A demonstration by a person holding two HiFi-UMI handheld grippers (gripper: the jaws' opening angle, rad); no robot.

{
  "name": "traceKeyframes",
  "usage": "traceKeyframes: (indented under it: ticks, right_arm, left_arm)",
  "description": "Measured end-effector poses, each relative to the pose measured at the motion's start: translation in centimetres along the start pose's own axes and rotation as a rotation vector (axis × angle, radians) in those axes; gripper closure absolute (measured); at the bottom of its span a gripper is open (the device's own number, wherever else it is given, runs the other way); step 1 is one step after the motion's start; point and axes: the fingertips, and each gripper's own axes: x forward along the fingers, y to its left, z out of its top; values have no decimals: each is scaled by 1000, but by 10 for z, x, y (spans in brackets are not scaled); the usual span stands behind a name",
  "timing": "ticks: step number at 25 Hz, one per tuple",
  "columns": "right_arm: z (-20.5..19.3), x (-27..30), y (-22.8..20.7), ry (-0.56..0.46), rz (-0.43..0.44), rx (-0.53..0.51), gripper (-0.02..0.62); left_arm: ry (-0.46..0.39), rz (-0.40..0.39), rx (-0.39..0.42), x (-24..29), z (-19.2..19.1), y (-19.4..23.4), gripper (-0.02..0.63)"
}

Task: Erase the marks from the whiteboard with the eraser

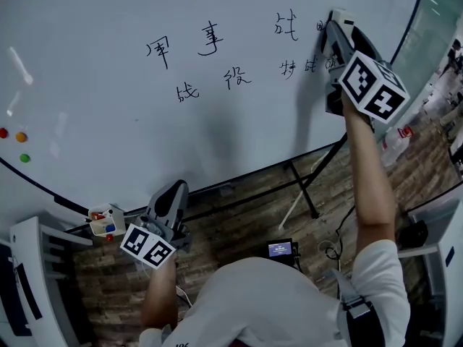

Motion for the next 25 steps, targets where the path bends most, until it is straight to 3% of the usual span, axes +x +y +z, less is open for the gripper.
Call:
traceKeyframes:
  ticks: [25]
  right_arm:
    - [0, -7, 65, -27, 41, -6, 344]
  left_arm:
    - [6, -19, -25, -16, 3, 16, 600]
